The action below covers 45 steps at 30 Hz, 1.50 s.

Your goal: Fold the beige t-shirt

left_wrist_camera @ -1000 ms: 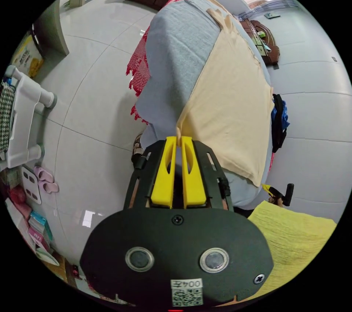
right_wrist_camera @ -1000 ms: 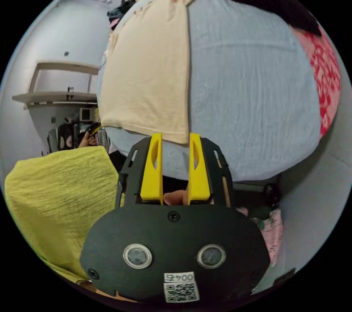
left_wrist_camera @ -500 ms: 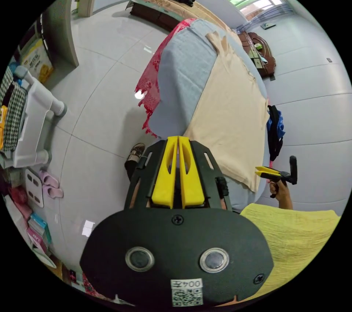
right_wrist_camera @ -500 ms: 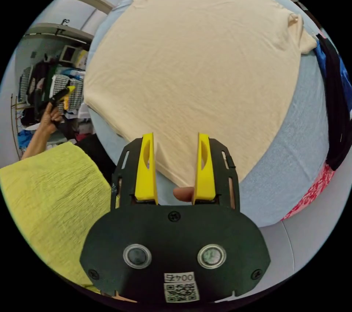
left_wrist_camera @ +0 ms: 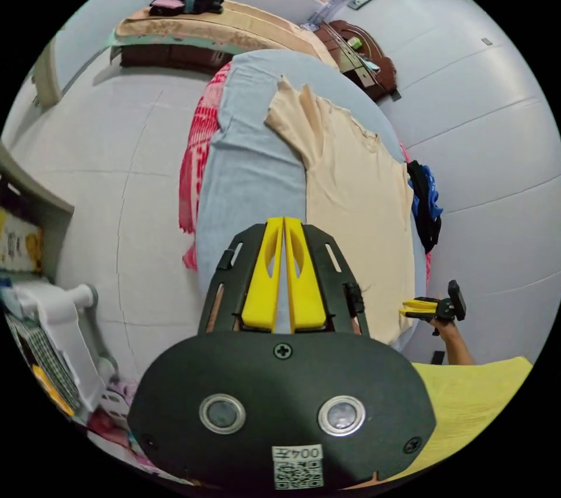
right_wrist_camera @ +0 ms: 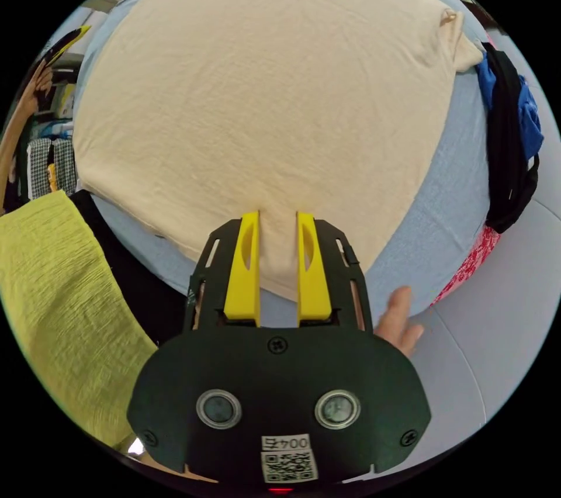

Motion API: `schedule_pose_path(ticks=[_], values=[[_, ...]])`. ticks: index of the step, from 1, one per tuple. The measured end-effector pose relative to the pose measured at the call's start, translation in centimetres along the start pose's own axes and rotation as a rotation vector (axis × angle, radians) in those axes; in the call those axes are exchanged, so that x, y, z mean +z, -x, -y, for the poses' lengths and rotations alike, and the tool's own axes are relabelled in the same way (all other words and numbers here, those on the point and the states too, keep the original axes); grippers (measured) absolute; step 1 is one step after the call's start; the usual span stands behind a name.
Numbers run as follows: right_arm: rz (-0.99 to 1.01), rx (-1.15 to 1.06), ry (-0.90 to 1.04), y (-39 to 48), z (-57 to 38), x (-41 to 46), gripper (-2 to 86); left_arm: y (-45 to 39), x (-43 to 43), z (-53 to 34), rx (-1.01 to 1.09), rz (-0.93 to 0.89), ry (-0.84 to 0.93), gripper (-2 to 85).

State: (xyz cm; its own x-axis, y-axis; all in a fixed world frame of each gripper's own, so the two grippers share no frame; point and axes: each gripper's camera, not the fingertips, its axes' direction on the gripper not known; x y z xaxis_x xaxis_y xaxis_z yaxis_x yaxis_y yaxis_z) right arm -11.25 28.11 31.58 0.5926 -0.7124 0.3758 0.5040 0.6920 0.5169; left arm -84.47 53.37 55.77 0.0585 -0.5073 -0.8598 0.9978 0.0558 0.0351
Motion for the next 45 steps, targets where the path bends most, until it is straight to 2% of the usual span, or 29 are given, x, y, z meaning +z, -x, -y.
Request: schedule_pose_path(ticks=[9, 18, 23, 27, 32, 37, 45], values=[[0.065, 0.156, 0.059, -0.6, 3.3, 0.6, 8.8, -0.3, 5.5, 14.7, 0.163, 0.069, 0.065, 3.1], [0.073, 0.184, 0.134, -1.0, 6.1, 1.3, 9.0, 0.7, 9.9, 22.7, 0.201, 0.085, 0.103, 7.3], [0.045, 0.166, 0.15, -0.5, 7.1, 1.6, 9.1, 0.2, 11.7, 25.5, 0.229, 0.073, 0.119, 7.4], [0.058, 0.19, 0.128, -1.3, 7.0, 1.7, 8.9, -0.2, 13.2, 27.4, 0.25, 0.106, 0.144, 4.3], [0.064, 0.181, 0.097, -1.9, 6.8, 1.9, 8.6, -1.1, 11.0, 27.7, 0.26, 0.178, 0.077, 2.5], [0.08, 0.195, 0.122, -2.9, 7.4, 2.1, 8.4, 0.3, 10.1, 25.6, 0.169, 0.21, 0.041, 2.0], [0.185, 0.284, 0.134, -6.2, 7.5, 2.3, 7.2, 4.1, 11.1, 27.5, 0.067, 0.133, 0.048, 1.1]])
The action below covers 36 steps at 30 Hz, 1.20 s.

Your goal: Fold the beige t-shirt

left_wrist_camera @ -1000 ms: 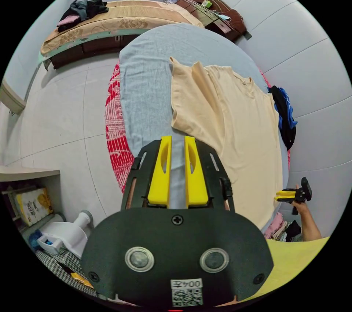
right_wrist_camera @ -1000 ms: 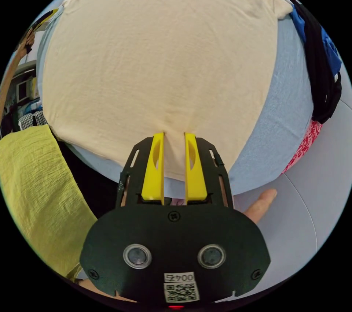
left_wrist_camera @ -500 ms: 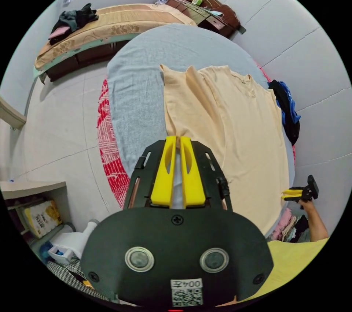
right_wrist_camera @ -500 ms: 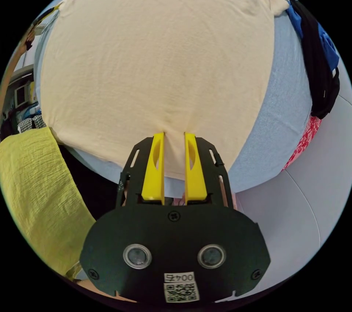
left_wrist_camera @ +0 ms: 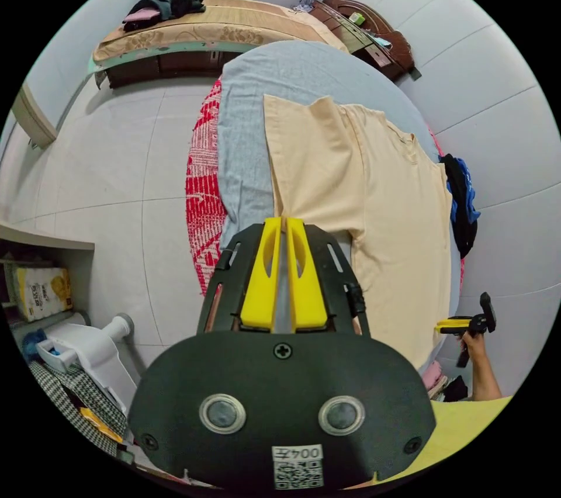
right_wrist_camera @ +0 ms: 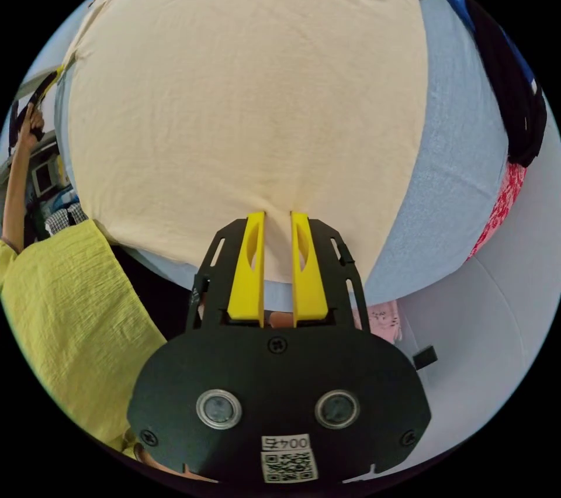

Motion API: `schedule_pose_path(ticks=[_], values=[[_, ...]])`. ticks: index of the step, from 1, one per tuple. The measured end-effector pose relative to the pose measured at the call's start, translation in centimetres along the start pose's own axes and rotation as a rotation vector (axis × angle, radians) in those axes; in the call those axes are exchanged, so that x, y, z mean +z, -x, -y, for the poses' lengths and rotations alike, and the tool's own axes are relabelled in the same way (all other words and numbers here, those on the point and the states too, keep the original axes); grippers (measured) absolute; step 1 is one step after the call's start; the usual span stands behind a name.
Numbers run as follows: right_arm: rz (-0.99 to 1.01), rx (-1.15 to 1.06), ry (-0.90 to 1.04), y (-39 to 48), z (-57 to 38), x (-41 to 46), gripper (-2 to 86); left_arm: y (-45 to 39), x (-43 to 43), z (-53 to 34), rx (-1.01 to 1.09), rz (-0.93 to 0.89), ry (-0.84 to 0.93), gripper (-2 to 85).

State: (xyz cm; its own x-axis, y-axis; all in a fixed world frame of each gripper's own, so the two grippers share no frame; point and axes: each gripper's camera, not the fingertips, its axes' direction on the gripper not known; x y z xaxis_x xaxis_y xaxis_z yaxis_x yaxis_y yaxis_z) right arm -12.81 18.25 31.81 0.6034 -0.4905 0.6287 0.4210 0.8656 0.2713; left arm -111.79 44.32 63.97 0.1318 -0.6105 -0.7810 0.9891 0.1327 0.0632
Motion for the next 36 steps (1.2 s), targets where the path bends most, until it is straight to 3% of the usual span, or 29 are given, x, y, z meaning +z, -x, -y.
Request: schedule_pose_path(ticks=[5, 15, 19, 25, 36], values=[[0.103, 0.093, -0.076, -2.9, -1.2, 0.0, 5.2, 1.8, -2.1, 2.1, 0.015, -0.012, -0.069, 0.3], [0.014, 0.085, -0.049, -2.3, -0.4, -0.1, 4.4, 2.8, -0.9, 14.4, 0.073, 0.047, -0.077, 0.2], [0.068, 0.216, -0.052, -3.5, -0.5, -0.1, 3.8, 2.9, 0.2, 17.5, 0.094, 0.043, -0.064, 0.5], [-0.045, 0.024, -0.011, -2.1, 0.4, -0.3, 3.4, 3.4, 2.5, 21.9, 0.149, 0.04, -0.004, 2.7], [0.049, 0.152, -0.07, -4.4, -0.7, -0.6, 3.1, 5.4, 5.3, 25.8, 0.209, -0.05, 0.049, 6.7]])
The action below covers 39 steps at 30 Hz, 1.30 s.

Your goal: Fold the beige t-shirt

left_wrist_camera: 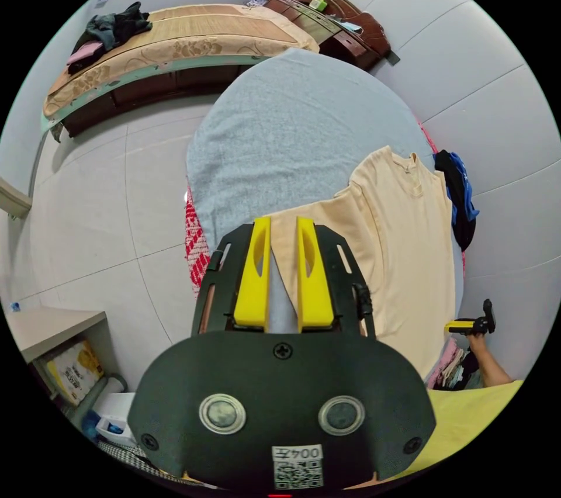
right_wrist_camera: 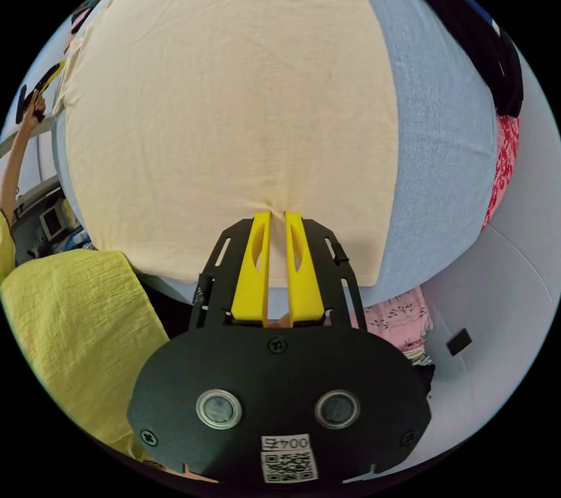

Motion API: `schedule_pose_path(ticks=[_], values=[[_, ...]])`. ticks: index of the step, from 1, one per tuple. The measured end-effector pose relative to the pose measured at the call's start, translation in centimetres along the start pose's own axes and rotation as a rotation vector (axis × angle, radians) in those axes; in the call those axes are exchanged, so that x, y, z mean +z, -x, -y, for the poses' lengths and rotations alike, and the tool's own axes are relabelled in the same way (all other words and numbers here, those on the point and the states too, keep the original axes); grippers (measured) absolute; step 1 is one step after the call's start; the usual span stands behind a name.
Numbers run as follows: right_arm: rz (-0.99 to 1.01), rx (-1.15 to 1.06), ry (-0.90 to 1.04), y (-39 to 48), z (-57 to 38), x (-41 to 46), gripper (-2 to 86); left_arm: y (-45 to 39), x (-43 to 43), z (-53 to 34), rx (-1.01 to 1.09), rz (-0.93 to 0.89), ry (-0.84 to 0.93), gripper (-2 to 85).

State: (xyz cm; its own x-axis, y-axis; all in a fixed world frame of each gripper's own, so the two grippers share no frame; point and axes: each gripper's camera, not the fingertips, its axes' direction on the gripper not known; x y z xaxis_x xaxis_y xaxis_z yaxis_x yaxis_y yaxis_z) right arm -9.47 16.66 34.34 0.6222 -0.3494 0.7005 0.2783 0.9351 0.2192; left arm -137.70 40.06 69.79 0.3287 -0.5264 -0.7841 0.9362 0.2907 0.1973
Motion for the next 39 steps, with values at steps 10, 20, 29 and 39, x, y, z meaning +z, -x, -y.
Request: schedule_pose_path(ticks=[10, 20, 29, 39], values=[[-0.011, 0.004, 0.046, -0.2, 0.8, -0.4, 3.7, -0.6, -3.3, -1.3, -0.022, 0.206, -0.138, 0.8], [-0.044, -0.038, 0.071, 0.3, 1.3, -0.8, 4.0, 1.1, -0.5, -1.8, 0.077, 0.05, -0.054, 7.8], [0.022, 0.009, 0.067, -0.8, 1.2, -1.3, 3.6, -0.1, -0.2, -3.4, 0.171, 0.055, -0.066, 6.6], [0.024, -0.014, 0.084, -0.5, 1.6, -1.7, 3.5, 0.6, -1.4, -5.7, 0.004, 0.206, -0.085, 3.4]])
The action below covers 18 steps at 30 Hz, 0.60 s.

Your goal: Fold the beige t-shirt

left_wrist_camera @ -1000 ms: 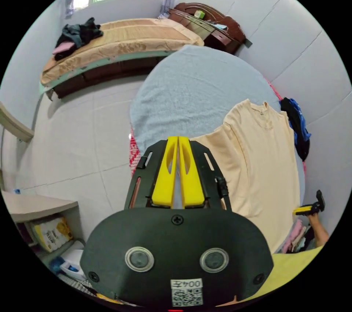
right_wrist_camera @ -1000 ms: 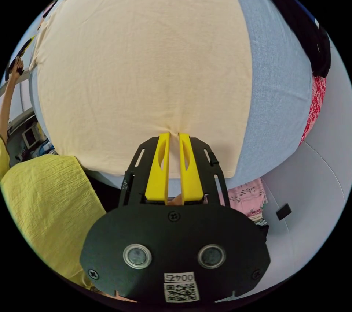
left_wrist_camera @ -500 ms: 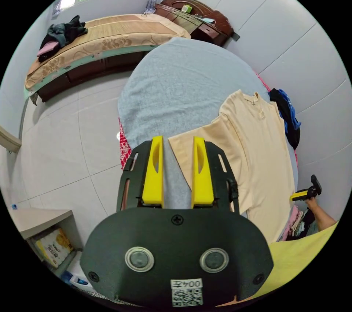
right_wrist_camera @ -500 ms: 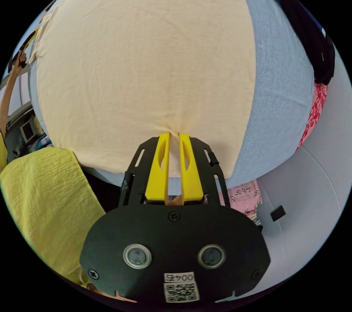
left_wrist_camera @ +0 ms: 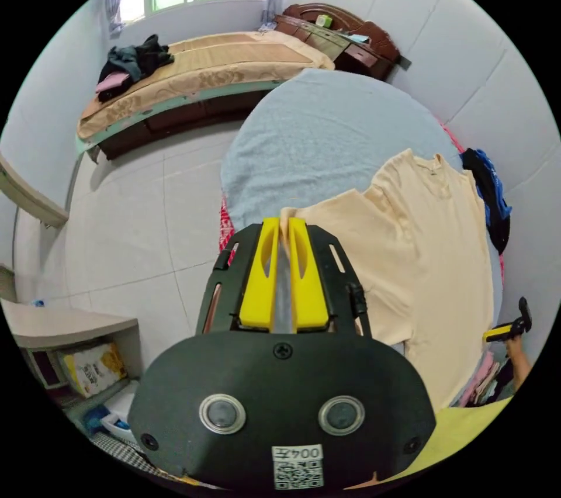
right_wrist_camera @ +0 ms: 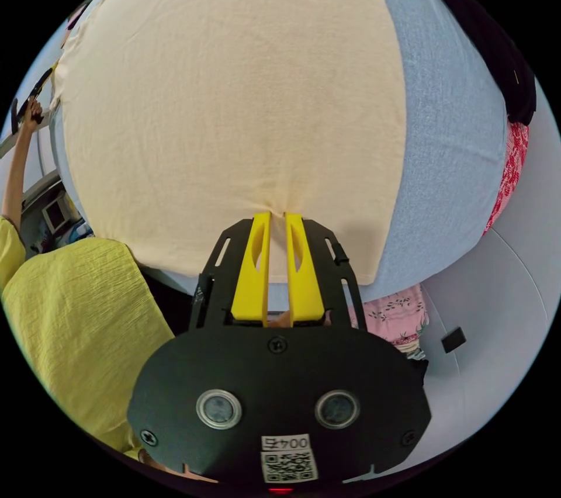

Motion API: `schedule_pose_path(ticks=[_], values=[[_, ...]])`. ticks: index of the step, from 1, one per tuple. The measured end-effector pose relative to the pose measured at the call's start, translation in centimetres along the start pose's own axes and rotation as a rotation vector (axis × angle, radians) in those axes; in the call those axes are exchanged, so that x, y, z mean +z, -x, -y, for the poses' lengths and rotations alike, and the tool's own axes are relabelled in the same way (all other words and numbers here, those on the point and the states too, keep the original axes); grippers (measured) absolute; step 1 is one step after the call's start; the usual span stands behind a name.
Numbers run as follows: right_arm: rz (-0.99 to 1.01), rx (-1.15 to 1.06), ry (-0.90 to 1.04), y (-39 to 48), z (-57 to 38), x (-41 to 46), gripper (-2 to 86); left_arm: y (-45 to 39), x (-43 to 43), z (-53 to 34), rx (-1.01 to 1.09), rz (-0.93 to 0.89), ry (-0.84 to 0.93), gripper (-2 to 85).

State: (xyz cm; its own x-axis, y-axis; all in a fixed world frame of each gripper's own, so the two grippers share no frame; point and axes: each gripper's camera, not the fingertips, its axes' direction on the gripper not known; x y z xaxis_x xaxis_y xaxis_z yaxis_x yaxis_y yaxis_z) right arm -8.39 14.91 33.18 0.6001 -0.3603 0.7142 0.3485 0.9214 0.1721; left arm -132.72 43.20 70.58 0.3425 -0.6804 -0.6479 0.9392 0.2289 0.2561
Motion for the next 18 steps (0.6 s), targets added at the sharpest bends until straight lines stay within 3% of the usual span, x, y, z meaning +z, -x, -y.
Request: schedule_pose_path(ticks=[5, 11, 18], values=[[0.01, -0.003, 0.008, 0.1, 0.1, -0.2, 3.5, 3.0, -0.8, -2.2, -0.128, -0.124, -0.02, 4.9], [0.041, 0.002, 0.001, -0.1, 0.0, -0.4, 3.7, -0.5, -4.9, -9.7, 0.112, -0.33, -0.041, 6.6], [0.077, 0.006, -0.011, -0.3, -0.3, -0.6, 3.9, -4.2, -3.4, -17.6, 0.143, -0.292, 0.023, 8.2]])
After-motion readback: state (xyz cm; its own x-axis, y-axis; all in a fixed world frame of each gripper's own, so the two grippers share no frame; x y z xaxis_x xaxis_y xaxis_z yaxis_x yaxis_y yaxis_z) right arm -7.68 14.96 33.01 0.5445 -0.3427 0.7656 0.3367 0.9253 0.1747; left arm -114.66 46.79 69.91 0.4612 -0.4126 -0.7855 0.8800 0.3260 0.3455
